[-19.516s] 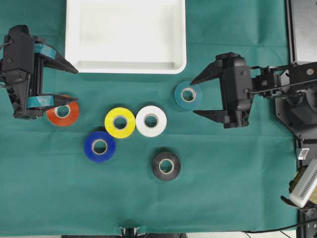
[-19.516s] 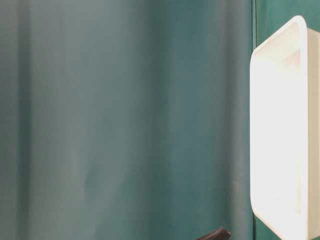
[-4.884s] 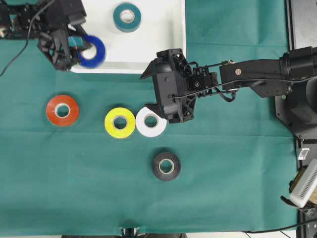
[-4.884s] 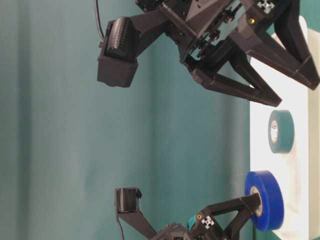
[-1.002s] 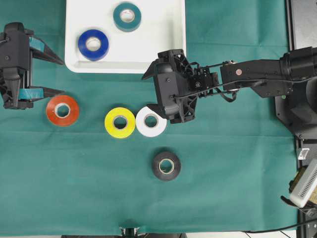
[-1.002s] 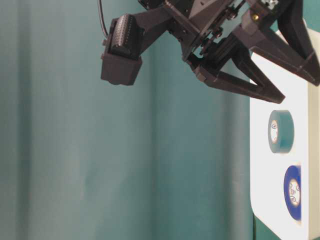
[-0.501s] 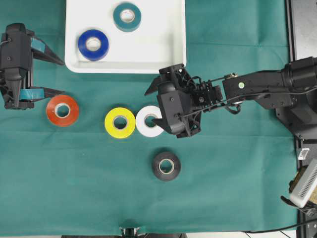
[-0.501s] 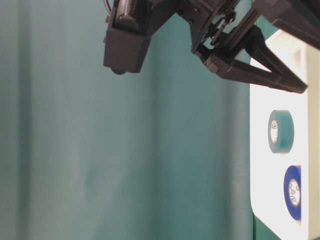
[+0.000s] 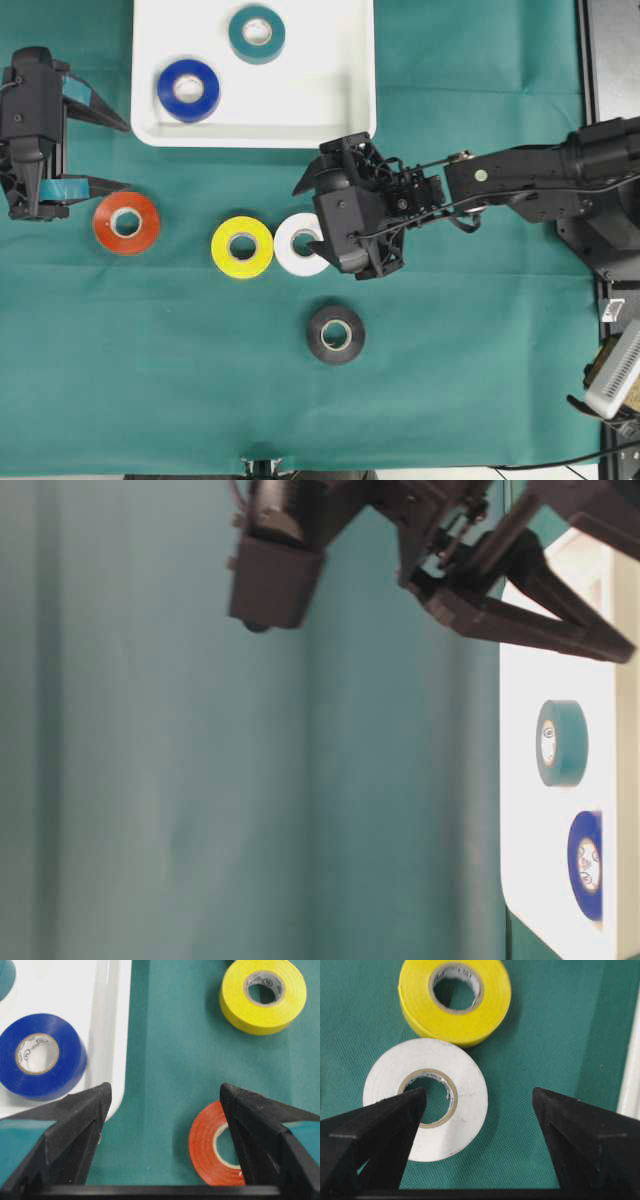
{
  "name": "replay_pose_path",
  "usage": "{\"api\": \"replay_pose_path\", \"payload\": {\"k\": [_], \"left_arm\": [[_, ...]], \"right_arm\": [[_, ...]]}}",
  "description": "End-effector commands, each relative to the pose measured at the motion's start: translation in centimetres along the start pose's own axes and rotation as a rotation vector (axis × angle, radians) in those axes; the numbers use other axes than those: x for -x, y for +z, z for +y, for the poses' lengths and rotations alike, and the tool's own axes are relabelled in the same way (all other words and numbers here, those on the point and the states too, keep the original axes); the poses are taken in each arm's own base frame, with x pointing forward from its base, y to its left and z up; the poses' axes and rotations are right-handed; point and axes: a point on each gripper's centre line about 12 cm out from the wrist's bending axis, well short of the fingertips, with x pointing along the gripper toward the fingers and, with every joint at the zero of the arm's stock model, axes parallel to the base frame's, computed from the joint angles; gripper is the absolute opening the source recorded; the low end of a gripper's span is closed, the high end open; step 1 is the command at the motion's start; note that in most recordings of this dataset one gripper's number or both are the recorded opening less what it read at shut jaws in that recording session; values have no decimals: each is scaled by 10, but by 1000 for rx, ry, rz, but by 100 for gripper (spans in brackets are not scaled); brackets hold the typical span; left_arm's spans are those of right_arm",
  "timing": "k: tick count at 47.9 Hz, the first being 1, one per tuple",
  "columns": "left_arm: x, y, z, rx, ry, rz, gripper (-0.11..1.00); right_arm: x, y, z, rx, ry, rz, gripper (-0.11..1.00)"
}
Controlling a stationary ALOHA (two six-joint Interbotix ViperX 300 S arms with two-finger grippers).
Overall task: Put the tape alternately from left to right into the white case.
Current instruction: 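Lower the right gripper onto the white tape roll and grasp it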
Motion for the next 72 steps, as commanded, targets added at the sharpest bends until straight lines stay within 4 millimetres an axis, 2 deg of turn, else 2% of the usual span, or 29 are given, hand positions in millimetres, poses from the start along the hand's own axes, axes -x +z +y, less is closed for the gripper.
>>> {"api": "replay_pose_path", "payload": {"k": [1, 30, 63, 68, 72], "left_arm": [[1, 7, 0, 1, 0, -25, 99], [-3, 4, -1, 0, -2, -5, 99], [-6, 3, -1, -2, -3, 6, 99], [-6, 3, -1, -2, -3, 6, 99], [-6, 3, 0, -1, -1, 6, 99]], "right_arm": [[1, 13, -1, -3, -3, -32, 79], [-26, -2, -11, -20, -25, 93, 79], [-38, -3, -17, -30, -41, 150, 78], [-38, -3, -17, -28, -41, 150, 72], [-38, -3, -17, -28, -40, 150, 54]]}}
